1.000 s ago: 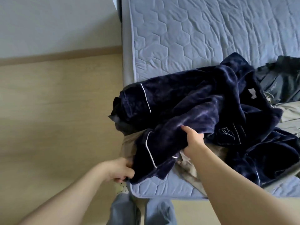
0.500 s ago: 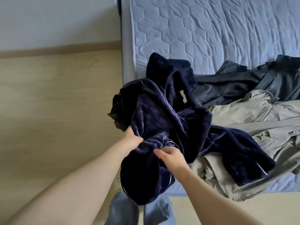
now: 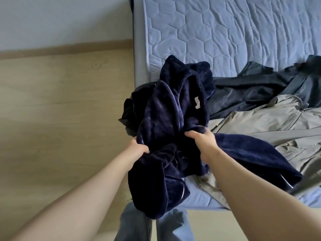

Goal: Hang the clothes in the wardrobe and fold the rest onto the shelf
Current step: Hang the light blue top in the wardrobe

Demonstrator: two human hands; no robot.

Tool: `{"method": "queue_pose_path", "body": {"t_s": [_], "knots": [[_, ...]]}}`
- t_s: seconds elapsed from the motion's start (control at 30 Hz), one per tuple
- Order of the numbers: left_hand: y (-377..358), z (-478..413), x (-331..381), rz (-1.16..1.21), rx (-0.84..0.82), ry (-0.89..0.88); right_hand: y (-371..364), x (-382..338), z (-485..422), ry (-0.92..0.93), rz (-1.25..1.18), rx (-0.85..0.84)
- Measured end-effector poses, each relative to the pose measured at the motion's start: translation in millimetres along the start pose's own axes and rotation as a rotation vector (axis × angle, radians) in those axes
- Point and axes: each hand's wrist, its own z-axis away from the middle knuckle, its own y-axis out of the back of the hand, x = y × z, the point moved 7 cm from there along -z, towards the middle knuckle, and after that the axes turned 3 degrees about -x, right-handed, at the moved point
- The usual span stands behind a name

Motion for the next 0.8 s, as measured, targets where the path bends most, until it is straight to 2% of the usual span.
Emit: {"method": "queue_pose_path", "body": {"t_s": [0.07,0.2,0.37,0.6,0.8], "knots": [[5.1,11.7,-2.0,0.127,0.002,-0.041,-13.3,1.0,11.6,-0.016,0.056,-0.093],[26.5,41.3,5.9,0.264,0.088,-0.122,-32.0,-32.0,44.7,0.2,0.163,-0.127],[59.9,93.9,40.6,0.39,0.107,-0.226,-73.4,-82.1,110.8,0.368,0.238,-0.313],[132.5,180.2,85.8,0.548,0.11,-0.355,-147.0,-154.5,228.2,0.671,0.32,-0.475],[235.0,250.0,90.0,0.632,0.208,-0.533,-221.4,-192.1,342.8,0.764,0.451,-0.7]]}}
